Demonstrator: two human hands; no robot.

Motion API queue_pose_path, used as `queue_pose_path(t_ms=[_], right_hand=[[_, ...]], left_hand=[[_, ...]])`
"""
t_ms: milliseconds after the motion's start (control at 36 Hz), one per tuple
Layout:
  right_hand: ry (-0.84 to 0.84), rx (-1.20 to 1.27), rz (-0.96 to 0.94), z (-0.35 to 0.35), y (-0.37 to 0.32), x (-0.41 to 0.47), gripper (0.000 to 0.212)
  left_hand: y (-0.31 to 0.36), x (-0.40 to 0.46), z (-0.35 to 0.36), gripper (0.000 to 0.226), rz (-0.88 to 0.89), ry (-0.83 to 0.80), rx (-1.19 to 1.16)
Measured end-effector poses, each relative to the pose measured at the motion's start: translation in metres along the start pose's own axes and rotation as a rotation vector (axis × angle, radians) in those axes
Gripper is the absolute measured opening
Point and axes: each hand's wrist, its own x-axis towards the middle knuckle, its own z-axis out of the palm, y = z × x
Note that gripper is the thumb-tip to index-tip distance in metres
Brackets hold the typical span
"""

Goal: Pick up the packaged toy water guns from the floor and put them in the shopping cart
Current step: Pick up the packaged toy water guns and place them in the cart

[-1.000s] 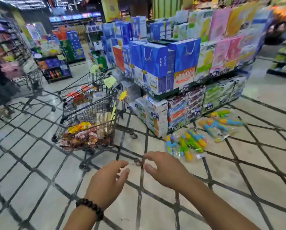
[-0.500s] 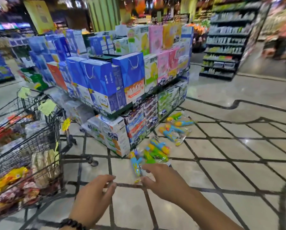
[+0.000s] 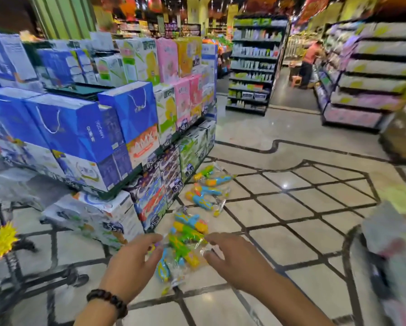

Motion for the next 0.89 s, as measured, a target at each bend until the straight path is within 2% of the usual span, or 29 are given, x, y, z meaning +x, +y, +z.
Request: queue_pose_path(t_ms=[111,222,389,472,583,722,889], right_hand=[[-0.007,0.001,0.062,-0.002,0.018,0.019,0.046],[-0.002,-0.002,0.097,-0.005,0.042,0.043,0.046],[-0.044,0.015,0.11,-0.015,0.08,0.091,0.044],[-0.066,0.041,0.079,-0.02,0.104,0.121,0.046],[-0.1,0.053,0.028,-0.033,0.136,0.161,0.047],[-0.163,0.051,-0.054,-0.049,0.159,0.214,0.046],[-0.255,0.016,-0.134,-0.038,0.171,0.266,0.04]], left_hand=[[0.001,0.036,0.015,0.014,0.049,-0.01,-0.024],[0.001,0.066,0.036,0.022,0.088,-0.062,-0.029],[0.006,0.111,0.066,0.025,0.064,-0.069,-0.018],[0.011,0.135,0.078,0.025,0.028,-0.084,0.023],[0.031,0.165,0.086,0.017,-0.043,-0.005,0.025],[0.039,0.191,0.099,0.026,-0.149,0.029,0.023],[0.041,0.204,0.114,0.024,-0.256,0.06,0.027]])
